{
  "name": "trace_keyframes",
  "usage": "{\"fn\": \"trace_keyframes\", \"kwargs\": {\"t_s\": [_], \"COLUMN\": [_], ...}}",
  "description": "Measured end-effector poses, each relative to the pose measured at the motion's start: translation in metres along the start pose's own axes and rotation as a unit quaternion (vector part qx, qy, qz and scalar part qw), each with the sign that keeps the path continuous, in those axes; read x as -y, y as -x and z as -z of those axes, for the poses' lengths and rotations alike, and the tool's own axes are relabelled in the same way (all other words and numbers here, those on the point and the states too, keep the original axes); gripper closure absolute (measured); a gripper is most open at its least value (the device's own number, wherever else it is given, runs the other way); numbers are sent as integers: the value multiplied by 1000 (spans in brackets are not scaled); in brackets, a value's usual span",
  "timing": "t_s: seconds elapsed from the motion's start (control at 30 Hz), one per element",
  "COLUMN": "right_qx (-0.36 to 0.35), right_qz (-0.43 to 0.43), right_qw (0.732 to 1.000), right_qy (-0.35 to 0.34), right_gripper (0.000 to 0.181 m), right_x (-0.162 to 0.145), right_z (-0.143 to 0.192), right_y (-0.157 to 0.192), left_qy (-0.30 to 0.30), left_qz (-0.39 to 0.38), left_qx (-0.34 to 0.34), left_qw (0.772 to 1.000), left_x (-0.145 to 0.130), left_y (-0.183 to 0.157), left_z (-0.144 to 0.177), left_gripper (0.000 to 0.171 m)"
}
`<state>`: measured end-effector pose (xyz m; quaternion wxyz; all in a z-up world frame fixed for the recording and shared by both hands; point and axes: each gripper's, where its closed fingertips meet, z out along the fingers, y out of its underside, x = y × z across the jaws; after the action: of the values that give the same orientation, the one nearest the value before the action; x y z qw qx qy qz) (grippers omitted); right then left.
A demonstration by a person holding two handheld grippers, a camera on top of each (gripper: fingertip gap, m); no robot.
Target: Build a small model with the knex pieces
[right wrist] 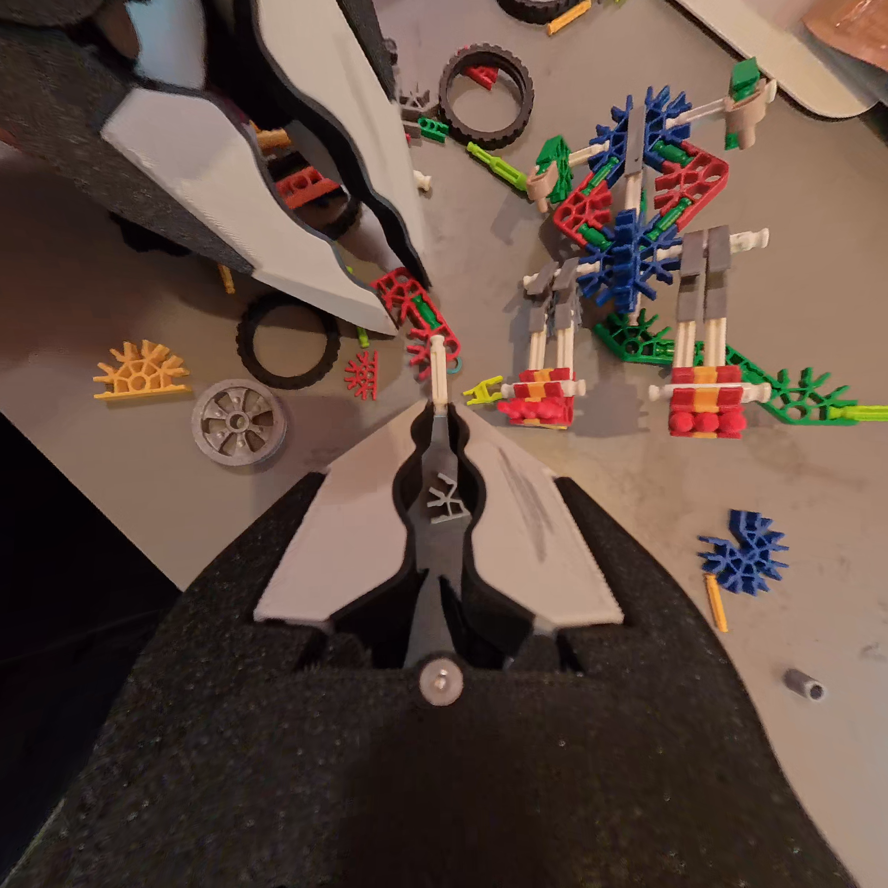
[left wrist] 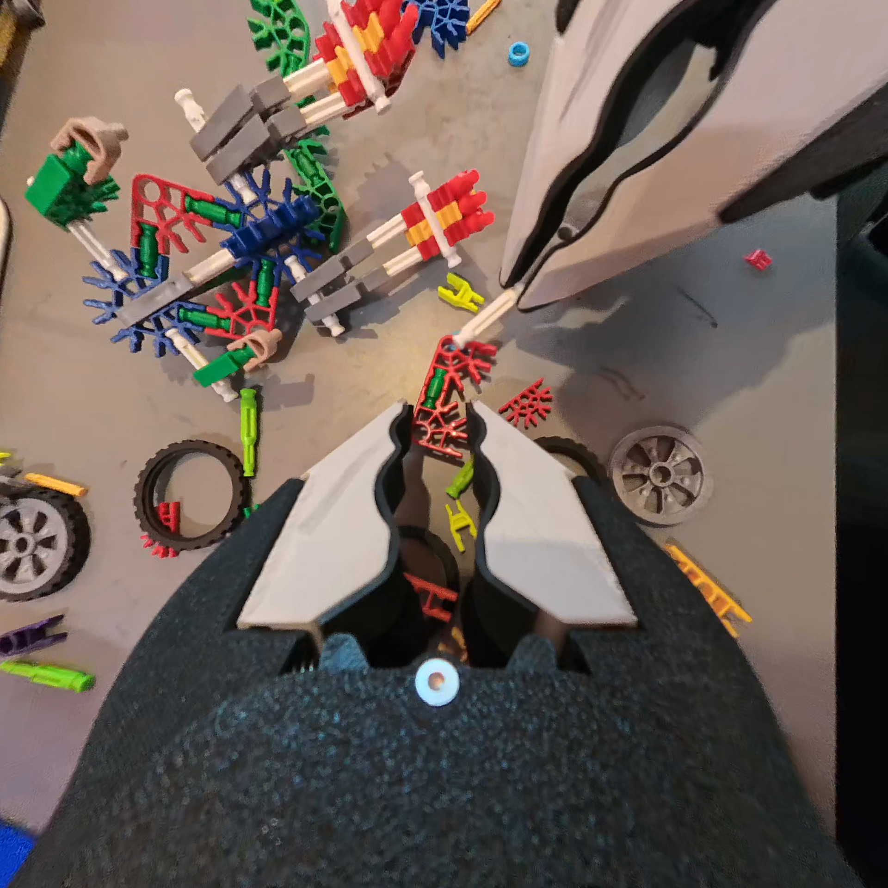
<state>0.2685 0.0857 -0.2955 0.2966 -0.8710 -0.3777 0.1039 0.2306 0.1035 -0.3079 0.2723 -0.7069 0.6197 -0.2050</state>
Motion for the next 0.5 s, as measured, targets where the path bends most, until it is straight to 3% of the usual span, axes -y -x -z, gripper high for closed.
{"fn": "trace_keyframes", "kwargs": {"t_s": [0.23, 0.5], "right_qx": [-28, -36], "right_qz": [23, 78], "right_qw": [999, 993], "right_qy": [30, 74], "right_gripper": [176, 176], "right_x": [2, 0], "right_z": [1, -7], "right_y": [-3, 4], "left_qy": [39, 33], "left_qz": [-97, -125], "left_qx": [66, 81], "left_qw": [992, 988], "left_x": [-4, 2], "left_y": [2, 0], "left_z": [8, 16], "left_gripper": [152, 152]}}
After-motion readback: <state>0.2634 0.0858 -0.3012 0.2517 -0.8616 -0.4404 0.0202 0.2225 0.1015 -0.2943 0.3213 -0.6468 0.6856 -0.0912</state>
